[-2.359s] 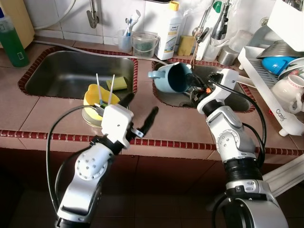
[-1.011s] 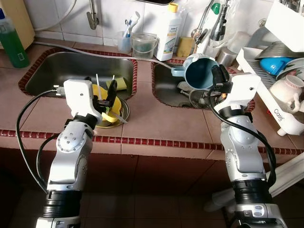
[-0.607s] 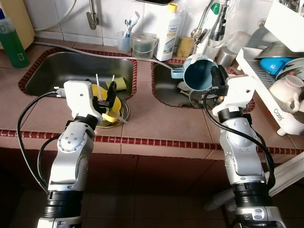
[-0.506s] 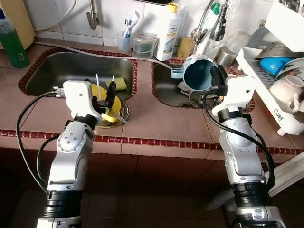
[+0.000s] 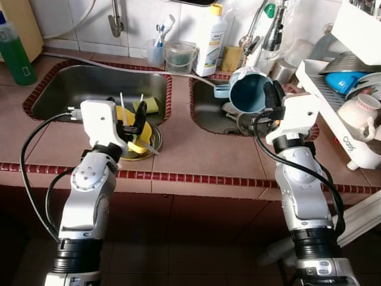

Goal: Kitchen organization

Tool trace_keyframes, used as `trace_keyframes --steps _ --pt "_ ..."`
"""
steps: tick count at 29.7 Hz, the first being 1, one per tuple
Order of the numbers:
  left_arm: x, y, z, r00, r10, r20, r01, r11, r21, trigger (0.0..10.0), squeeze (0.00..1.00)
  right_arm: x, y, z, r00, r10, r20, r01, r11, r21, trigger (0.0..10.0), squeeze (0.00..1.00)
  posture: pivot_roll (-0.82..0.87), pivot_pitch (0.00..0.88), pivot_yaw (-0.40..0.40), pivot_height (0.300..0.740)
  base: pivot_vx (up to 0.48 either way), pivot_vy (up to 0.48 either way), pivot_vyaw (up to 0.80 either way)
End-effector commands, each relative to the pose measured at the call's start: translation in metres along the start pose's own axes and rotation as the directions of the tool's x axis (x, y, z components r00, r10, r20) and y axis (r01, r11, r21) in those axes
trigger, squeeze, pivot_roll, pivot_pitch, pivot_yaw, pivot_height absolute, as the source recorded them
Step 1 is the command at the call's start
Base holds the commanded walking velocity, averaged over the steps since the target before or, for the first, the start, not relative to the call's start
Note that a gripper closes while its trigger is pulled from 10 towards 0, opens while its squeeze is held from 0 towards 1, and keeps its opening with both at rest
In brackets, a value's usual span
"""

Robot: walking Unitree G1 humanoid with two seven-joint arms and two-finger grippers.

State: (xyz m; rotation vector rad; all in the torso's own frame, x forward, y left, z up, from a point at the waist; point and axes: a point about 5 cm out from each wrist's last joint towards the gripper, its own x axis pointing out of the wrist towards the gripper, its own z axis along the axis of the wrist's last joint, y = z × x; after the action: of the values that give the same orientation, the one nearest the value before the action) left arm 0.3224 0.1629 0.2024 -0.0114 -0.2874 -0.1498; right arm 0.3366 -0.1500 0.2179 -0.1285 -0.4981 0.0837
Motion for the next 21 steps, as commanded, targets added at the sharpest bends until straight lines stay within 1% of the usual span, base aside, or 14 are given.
trace_keyframes --steps 1,6,11,18,21 --pt "-0.002 0.000 0.003 1.000 0.008 0.019 -0.008 1.000 0.022 10.0 0.00 0.003 -0.004 0.010 0.999 -0.015 0.050 0.015 1.000 -0.012 10.0 0.00 -0.14 0.051 -0.106 0.740 0.000 0.000 0.00" --pt "-0.005 -0.002 0.002 1.000 0.005 0.015 -0.006 1.000 0.025 10.0 0.00 -0.001 -0.002 0.010 0.999 -0.013 0.049 0.013 1.000 0.006 10.0 0.00 -0.14 0.051 -0.105 0.740 0.000 0.000 0.00" --pt "-0.006 -0.002 0.001 1.000 0.008 0.008 -0.008 1.000 0.023 10.0 0.00 -0.004 0.006 0.009 0.999 0.000 0.046 -0.002 0.999 0.033 10.0 0.00 -0.13 0.044 -0.106 0.740 0.000 0.000 0.00" --pt "-0.006 -0.003 0.001 1.000 0.003 0.008 -0.003 1.000 0.026 10.0 0.00 -0.004 0.016 0.011 0.998 0.025 0.051 -0.028 0.998 0.058 10.0 0.00 -0.13 0.041 -0.109 0.740 0.000 0.000 0.00" --pt "-0.007 -0.003 0.001 1.000 0.001 0.009 -0.002 1.000 0.028 10.0 0.00 -0.004 0.016 0.011 0.998 0.027 0.050 -0.030 0.998 0.060 10.0 0.00 -0.13 0.042 -0.110 0.740 0.000 0.000 0.00"
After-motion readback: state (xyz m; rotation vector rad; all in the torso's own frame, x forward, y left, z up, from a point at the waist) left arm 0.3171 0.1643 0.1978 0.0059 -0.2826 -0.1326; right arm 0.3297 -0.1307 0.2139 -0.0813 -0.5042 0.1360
